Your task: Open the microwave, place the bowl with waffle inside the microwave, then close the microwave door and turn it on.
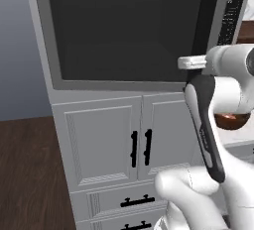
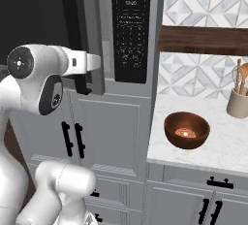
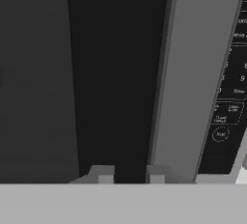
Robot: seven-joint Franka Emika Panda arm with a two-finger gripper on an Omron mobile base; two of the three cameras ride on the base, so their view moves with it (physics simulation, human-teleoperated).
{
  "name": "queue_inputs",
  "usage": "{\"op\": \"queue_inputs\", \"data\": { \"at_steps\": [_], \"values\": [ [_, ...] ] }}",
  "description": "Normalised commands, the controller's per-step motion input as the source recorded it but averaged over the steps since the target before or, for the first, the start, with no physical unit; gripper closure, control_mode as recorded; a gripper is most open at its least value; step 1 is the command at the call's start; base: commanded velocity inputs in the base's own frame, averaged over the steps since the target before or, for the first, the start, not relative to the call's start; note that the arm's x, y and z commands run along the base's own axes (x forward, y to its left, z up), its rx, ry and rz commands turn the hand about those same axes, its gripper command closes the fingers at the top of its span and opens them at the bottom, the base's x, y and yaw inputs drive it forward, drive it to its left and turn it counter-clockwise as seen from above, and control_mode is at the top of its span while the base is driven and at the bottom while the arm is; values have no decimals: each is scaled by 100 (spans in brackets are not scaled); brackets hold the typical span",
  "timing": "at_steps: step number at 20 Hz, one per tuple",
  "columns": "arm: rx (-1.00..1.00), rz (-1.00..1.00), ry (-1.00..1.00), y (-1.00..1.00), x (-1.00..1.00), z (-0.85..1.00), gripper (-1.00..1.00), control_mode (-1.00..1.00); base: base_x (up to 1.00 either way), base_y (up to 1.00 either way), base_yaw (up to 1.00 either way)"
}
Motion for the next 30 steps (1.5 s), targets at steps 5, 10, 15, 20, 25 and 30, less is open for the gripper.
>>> {"op": "queue_inputs", "data": {
  "at_steps": [5, 10, 15, 20, 25, 30],
  "values": [
    [-4, -24, 0, 35, -100, 12, 100, -100, 0, 0, 0],
    [-9, -28, 0, 65, -100, 1, 100, -100, 0, 0, 0],
    [-12, -32, 0, 96, -100, 0, 100, -100, 0, 0, 0],
    [-10, -33, -1, 93, -100, 0, 100, -100, 0, 0, 0],
    [-1, -8, 6, 6, -11, -9, 100, -100, 0, 0, 0],
    [1, 2, 0, -45, 1, -4, 100, -100, 0, 0, 0]
  ]
}}
